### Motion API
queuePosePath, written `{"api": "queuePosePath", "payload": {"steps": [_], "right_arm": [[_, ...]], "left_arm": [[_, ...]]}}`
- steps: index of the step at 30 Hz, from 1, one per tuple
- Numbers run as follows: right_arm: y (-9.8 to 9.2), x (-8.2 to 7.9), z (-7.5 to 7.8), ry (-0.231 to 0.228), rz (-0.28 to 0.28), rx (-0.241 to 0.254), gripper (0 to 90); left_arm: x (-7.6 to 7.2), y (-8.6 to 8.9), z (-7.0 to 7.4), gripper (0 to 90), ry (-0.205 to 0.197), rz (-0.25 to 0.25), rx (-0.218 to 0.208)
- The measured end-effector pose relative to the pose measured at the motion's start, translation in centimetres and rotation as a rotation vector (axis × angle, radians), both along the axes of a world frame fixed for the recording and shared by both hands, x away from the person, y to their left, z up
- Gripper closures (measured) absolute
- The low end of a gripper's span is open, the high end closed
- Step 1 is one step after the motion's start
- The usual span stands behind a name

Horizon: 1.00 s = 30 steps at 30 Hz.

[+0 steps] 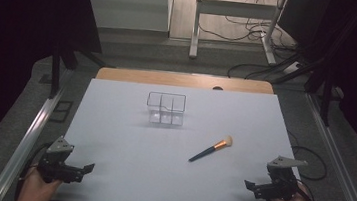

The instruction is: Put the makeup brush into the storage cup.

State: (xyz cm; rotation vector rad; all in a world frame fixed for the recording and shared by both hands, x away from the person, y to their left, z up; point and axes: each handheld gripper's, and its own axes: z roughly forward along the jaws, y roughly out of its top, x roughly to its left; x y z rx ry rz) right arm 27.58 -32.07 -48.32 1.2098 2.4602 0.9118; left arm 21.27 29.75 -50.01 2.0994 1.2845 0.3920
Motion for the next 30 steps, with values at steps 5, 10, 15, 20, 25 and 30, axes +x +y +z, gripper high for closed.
{"api": "queuePosePath", "payload": {"steps": [5, 10, 15, 20, 25, 30], "right_arm": [[0.11, -0.02, 0.05, -0.006, 0.004, -0.008, 0.0], [0.11, 0.00, 0.03, -0.008, 0.006, -0.011, 0.0], [0.19, 0.00, -0.01, -0.005, 0.008, -0.017, 0.0], [0.23, 0.01, -0.03, -0.006, 0.011, -0.025, 0.0], [0.28, 0.03, -0.04, -0.007, 0.015, -0.034, 0.0], [0.34, 0.05, 0.02, -0.012, 0.014, -0.037, 0.0]], "left_arm": [[0.00, -0.04, -0.13, 0.4, 0.003, -0.004, 0.014], [0.06, 0.10, -0.18, 0.5, 0.014, 0.004, 0.005], [0.08, 0.08, -0.15, 0.5, 0.020, 0.004, -0.006], [0.08, 0.09, -0.16, 0.5, 0.020, 0.004, -0.004], [0.10, 0.07, -0.19, 0.6, 0.020, 0.001, 0.002], [0.12, 0.04, -0.25, 0.6, 0.023, -0.002, 0.005]]}}
